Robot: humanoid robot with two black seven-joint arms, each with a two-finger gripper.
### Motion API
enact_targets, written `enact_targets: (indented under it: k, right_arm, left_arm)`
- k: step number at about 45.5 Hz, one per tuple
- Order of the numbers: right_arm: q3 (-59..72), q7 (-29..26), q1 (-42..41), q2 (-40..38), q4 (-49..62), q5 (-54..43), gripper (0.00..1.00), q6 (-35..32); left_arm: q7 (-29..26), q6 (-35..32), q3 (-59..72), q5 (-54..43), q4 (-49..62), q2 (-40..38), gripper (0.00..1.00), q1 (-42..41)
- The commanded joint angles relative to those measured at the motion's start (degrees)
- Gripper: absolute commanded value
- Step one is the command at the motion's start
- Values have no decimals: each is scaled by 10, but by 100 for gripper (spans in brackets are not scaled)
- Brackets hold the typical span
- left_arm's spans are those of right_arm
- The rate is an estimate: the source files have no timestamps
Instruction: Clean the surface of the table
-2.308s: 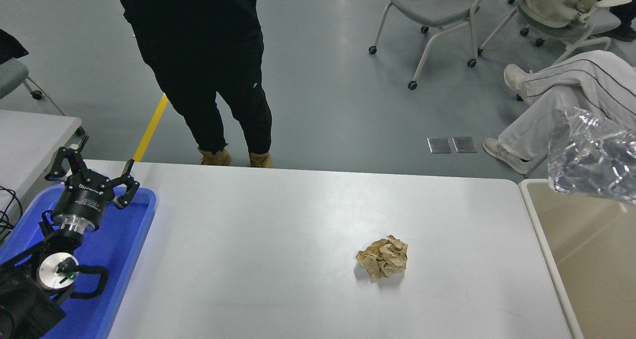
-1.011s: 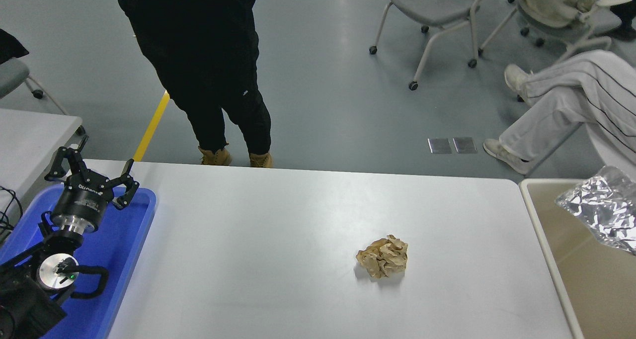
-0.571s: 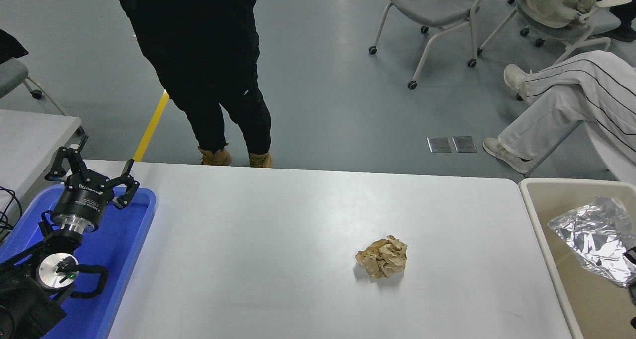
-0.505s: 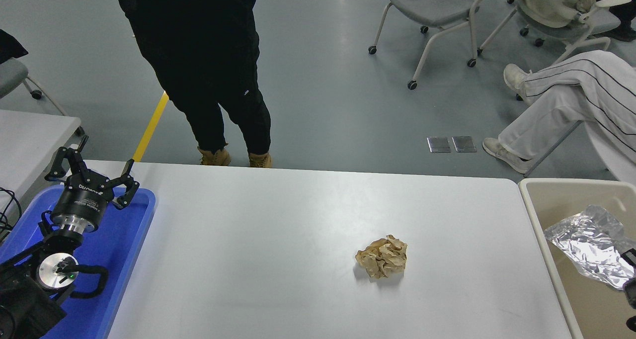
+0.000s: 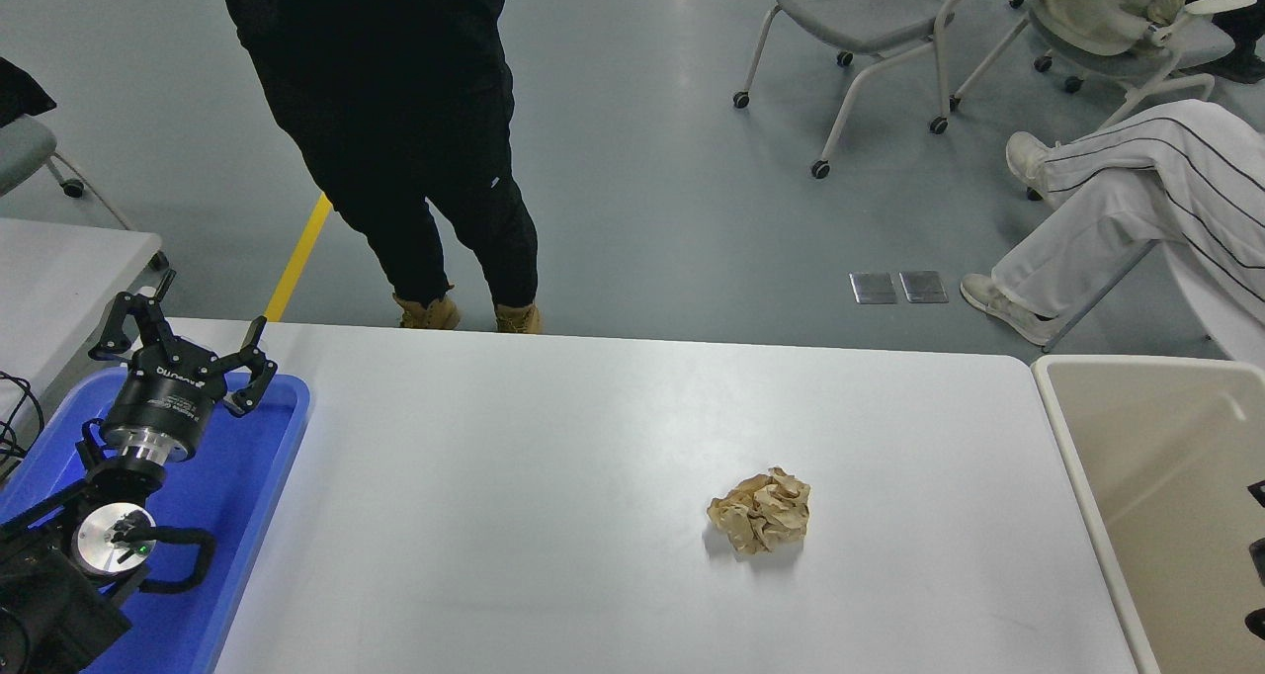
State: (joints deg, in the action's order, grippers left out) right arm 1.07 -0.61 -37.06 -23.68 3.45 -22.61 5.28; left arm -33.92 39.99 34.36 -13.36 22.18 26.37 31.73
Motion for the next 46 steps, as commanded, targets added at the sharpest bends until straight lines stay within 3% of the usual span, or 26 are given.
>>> enact_targets:
  k: [1,6,13,21,30,46]
  right_arm:
    - [-62,71,-26,-49,-84,6,100,-1]
    - [-138,112,-29,-94,-178,6,100,-1]
    - [-253,115,-23,-173,-386,7,100,6]
    - [-338,116,-12,-177,-515,79,100,11]
    - [-370,116,-12,-92,-542,175,100,24]
    - [-533,117,35,100,-521,179,100,39]
  left_arm:
    - [0,0,0,0,1,0,100,0]
    - [0,0,0,0,1,0,100,0]
    - [0,0,0,0,1,0,100,0]
    - [0,0,0,0,1,0,100,0]
    - [0,0,0,0,1,0,100,0]
    - [0,0,0,0,1,0,100,0]
